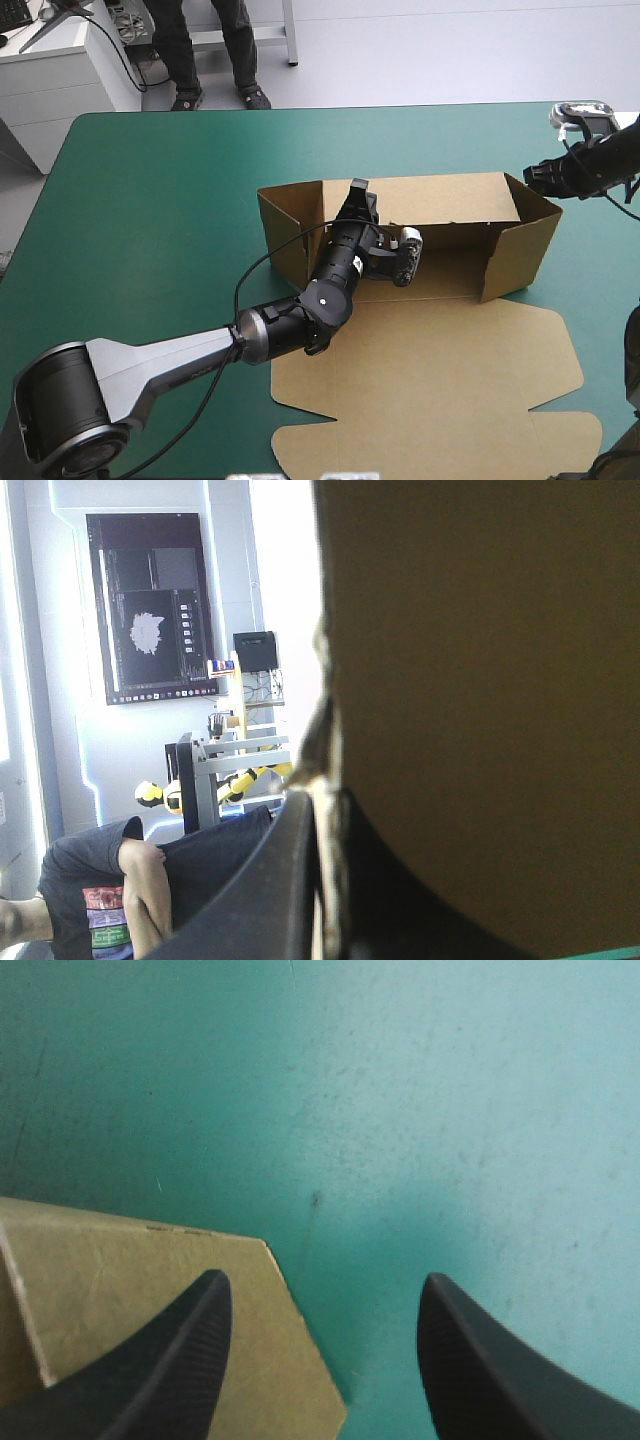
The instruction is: Fold the box
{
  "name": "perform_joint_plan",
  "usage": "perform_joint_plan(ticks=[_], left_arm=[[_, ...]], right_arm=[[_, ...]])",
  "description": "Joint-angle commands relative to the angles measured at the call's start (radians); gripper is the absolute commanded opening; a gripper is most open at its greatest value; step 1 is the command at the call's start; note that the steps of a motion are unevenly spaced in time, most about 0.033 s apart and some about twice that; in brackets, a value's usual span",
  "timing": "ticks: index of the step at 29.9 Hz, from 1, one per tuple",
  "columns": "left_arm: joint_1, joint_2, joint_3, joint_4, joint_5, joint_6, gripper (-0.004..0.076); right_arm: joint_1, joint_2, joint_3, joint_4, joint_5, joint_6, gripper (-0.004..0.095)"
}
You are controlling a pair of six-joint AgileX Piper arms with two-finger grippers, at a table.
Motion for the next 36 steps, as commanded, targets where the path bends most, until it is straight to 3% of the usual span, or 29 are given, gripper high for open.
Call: perform_joint_plan(ticks=[1, 5, 13, 21, 30, 36], left_arm=[[-0.016, -0.032, -0.012, -0.002, -0.04, -0.011, -0.0008], [-0.016, -0.032, -0.012, -0.002, -0.04, -0.057, -0.0008], [-0.016, -0.032, -0.012, -0.002, -0.044, -0.059, -0.0008], [-0.016, -0.032, -0.012, -0.002, -0.044, -0.059, -0.0008], [-0.016, -0.032, -0.012, -0.002, -0.044, -0.059, -0.0008], [-0.016, -0.032, -0.012, -0.002, -0.044, -0.059, -0.0008]], right_arm=[[-0.007, -0.084, 0.023, 0.018, 0.01, -0.024, 0.0513], [-0.01, -0.099, 0.045, 0.023, 0.01, -0.024, 0.0513], [-0.028, -0.208, 0.279, 0.169, -0.05, -0.157, 0.0513], [-0.145, -0.357, 0.509, 0.381, -0.111, -0.45, 0.0513], [-0.145, -0.367, 0.555, 0.413, -0.102, -0.623, 0.0513], [-0.144, -0.367, 0.555, 0.413, -0.058, -0.647, 0.0513]])
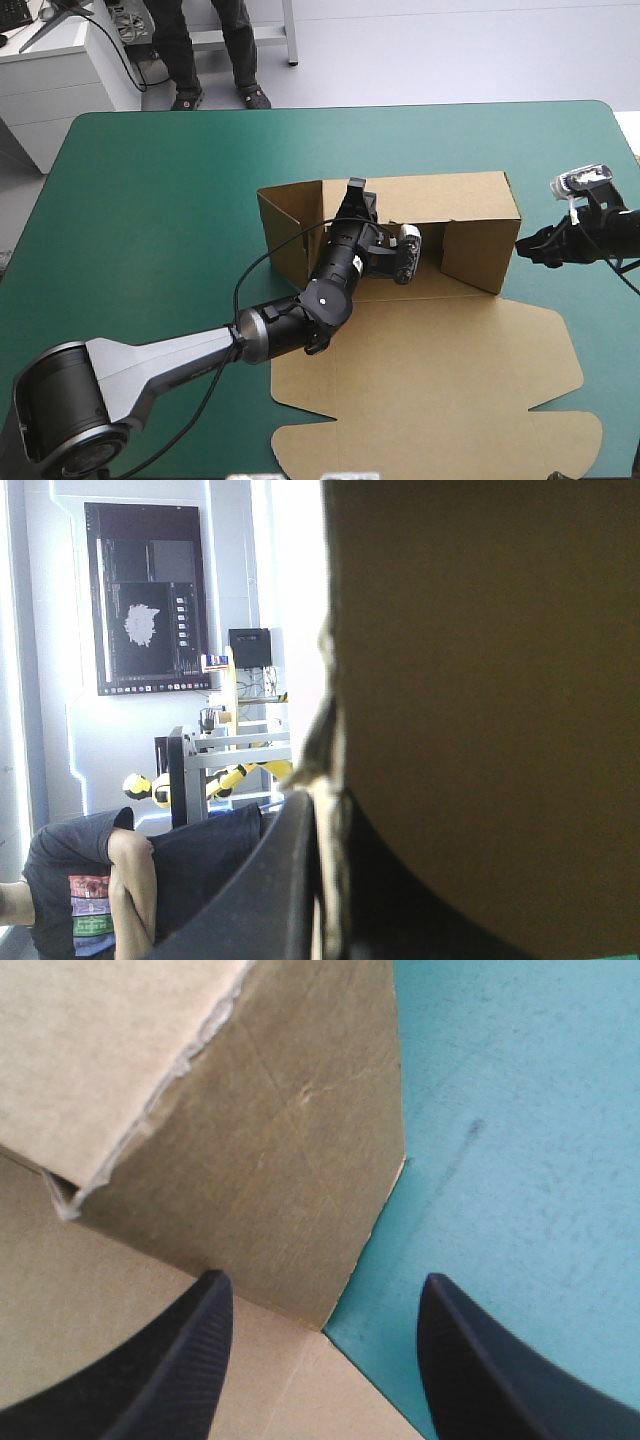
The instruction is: Fold the box
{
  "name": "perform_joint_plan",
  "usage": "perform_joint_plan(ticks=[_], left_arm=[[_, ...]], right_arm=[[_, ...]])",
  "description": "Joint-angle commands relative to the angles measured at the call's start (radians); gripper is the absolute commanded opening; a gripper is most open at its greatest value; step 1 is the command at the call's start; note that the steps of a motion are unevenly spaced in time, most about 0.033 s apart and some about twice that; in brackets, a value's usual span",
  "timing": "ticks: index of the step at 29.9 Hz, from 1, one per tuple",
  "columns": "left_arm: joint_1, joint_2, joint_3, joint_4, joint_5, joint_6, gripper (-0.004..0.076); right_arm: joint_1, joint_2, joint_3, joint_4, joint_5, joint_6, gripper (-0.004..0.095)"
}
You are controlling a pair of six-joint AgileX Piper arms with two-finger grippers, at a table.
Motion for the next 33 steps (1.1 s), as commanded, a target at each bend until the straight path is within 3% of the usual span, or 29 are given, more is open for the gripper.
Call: perform_joint_plan(ticks=[1, 9, 16, 19, 23, 33], left_arm=[[-0.016, -0.032, -0.012, -0.003, -0.044, -0.011, -0.0008], [-0.016, -0.032, -0.012, -0.003, -0.044, -0.011, -0.0008], [-0.016, -0.032, -0.012, -0.003, -0.041, -0.011, -0.0008], [-0.016, -0.032, -0.012, -0.003, -0.04, -0.011, -0.0008], [-0.016, -0.032, -0.012, -0.003, -0.04, -0.011, -0.0008], [-0.016, -0.032, -0.012, -0.003, -0.04, -0.011, -0.0008]], right_arm=[[-0.004, -0.036, -0.019, 0.075, 0.065, -0.021, 0.0513], [-0.004, -0.036, -0.015, 0.095, 0.06, -0.02, 0.0513], [0.098, -0.038, 0.12, 0.142, -0.173, -0.089, 0.0512], [0.126, -0.04, 0.177, 0.25, -0.283, -0.151, 0.0513], [0.126, -0.04, 0.191, 0.394, -0.278, -0.264, 0.0513], [0.124, -0.038, 0.191, 0.403, -0.26, -0.238, 0.0513]])
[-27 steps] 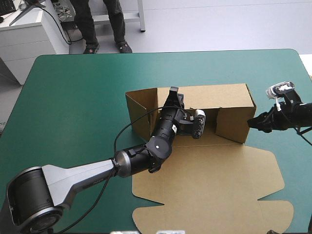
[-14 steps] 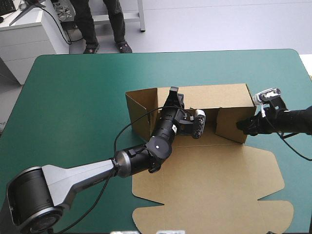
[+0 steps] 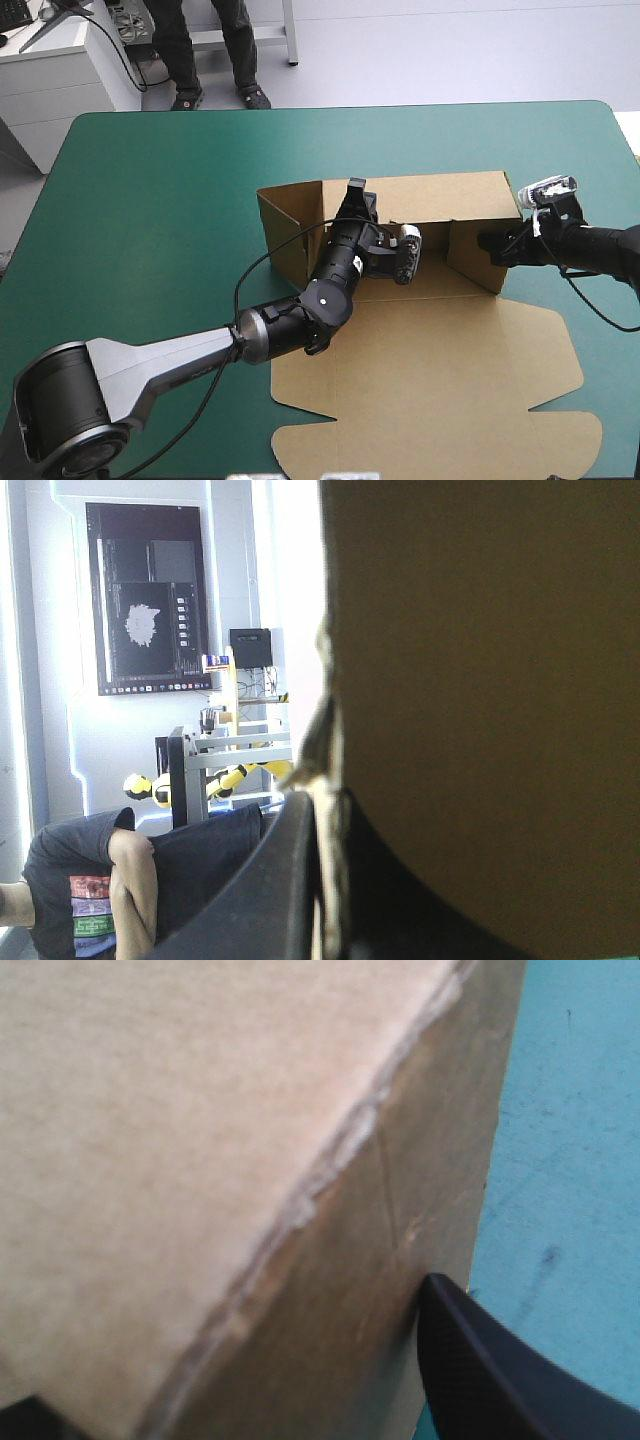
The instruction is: Fold the box
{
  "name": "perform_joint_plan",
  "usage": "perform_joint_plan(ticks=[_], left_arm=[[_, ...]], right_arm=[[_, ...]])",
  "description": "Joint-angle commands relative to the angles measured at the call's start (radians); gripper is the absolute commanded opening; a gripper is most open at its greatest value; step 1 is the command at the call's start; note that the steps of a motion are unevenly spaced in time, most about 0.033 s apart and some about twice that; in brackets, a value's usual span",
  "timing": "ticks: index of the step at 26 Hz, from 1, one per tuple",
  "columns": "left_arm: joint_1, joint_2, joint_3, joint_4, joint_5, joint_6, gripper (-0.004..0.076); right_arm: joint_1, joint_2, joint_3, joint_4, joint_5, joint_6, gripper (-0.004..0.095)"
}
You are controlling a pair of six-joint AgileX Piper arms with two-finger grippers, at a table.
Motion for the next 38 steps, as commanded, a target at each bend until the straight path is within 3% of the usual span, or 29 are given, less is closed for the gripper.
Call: perform_joint_plan(ticks=[1, 5, 7, 9, 12, 23, 31, 33, 35, 37, 38], left_arm=[[-0.016, -0.032, -0.012, -0.005, -0.042, -0.007, -0.0008], [-0.016, -0.032, -0.012, -0.005, -0.035, -0.003, -0.0008], [-0.016, -0.032, -0.012, -0.005, -0.034, -0.003, -0.0008], [-0.016, -0.032, -0.012, -0.005, -0.034, -0.003, -0.0008], [-0.016, -0.032, -0.012, -0.005, -0.034, -0.003, -0.0008], [-0.016, -0.032, -0.012, -0.005, -0.036, -0.003, -0.0008], [-0.016, -0.032, -0.012, -0.005, -0.038, -0.003, -0.0003], [-0.013, -0.032, -0.012, -0.005, -0.04, -0.003, 0.0057], [-0.013, -0.032, -0.012, -0.005, -0.042, -0.022, 0.0265], [-0.013, -0.032, -0.012, -0.005, -0.056, -0.059, 0.0421], [-0.013, -0.032, -0.012, -0.005, -0.058, -0.059, 0.0442]], right_arm=[[0.001, -0.034, -0.026, 0.078, 0.027, 0.006, 0.0513], [0.001, -0.034, -0.026, 0.078, 0.029, 0.006, 0.051], [0.001, -0.034, -0.026, 0.078, 0.029, -0.001, 0.0447], [0.01, -0.034, -0.026, 0.078, 0.031, -0.025, 0.0306], [0.05, -0.034, -0.026, 0.073, 0.039, -0.048, 0.0007], [0.215, -0.038, -0.026, -0.022, -0.116, 0.129, 0.0005], [0.309, -0.038, -0.026, -0.161, -0.203, 0.385, 0.0005], [0.332, -0.038, -0.026, -0.207, -0.217, 0.469, 0.0005], [0.36, -0.038, -0.026, -0.293, -0.219, 0.553, 0.0005], [0.365, -0.038, -0.026, -0.321, -0.226, 0.605, 0.0005], [0.368, -0.038, -0.026, -0.328, -0.232, 0.622, 0.0004]])
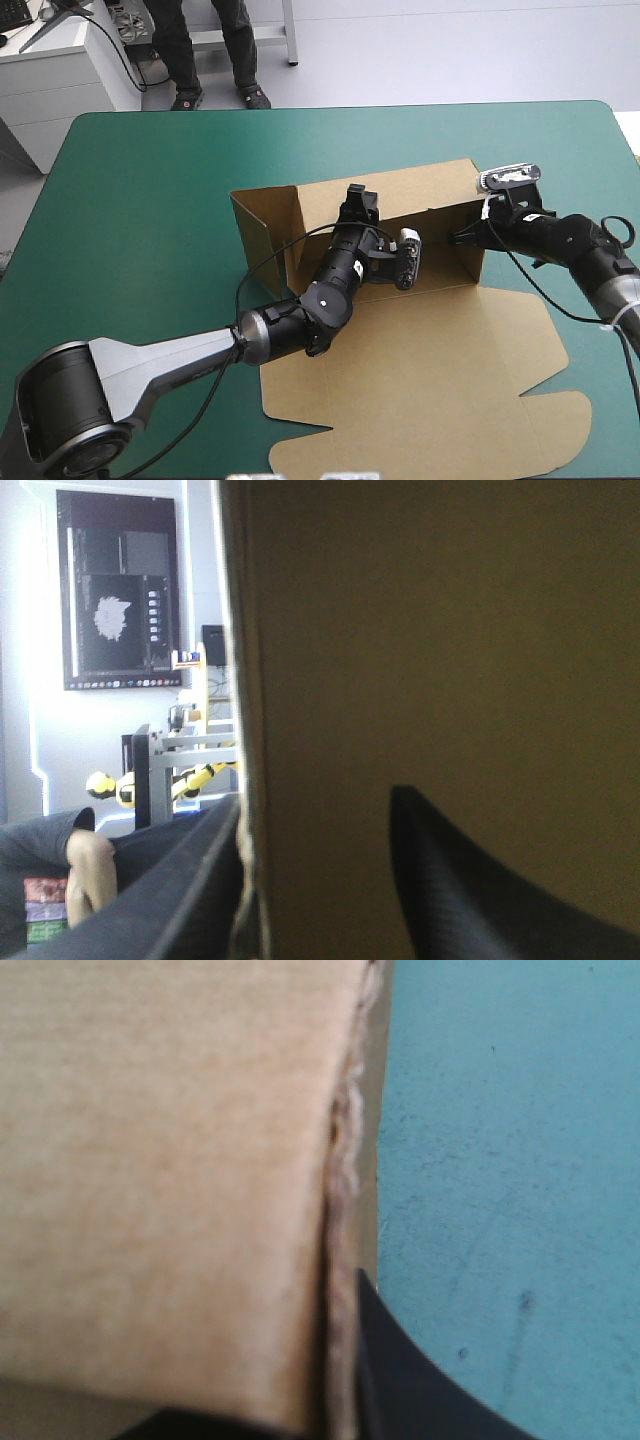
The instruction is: Fold the box
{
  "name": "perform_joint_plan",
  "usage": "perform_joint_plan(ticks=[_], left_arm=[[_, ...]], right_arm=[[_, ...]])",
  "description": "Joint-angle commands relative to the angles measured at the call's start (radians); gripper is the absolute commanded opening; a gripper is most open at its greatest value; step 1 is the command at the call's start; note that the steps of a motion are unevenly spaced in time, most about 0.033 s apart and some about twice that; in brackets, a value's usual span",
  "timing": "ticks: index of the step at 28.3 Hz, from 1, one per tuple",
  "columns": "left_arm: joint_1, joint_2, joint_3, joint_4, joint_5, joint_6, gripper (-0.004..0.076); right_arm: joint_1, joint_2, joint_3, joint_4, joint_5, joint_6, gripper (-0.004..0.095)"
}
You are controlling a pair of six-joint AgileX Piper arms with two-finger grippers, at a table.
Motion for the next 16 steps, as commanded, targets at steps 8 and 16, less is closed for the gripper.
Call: perform_joint_plan(ticks=[8, 16], left_arm=[[-0.07, -0.053, -0.032, 0.023, -0.073, -0.025, 0.0356], [-0.178, -0.169, -0.036, 0.023, -0.063, -0.025, 0.0347]], right_arm=[[0.037, -0.003, -0.111, -0.179, 0.205, 0.305, 0.0005], [0.037, 0.072, -0.274, -0.278, 0.357, 0.43, 0.0005]])
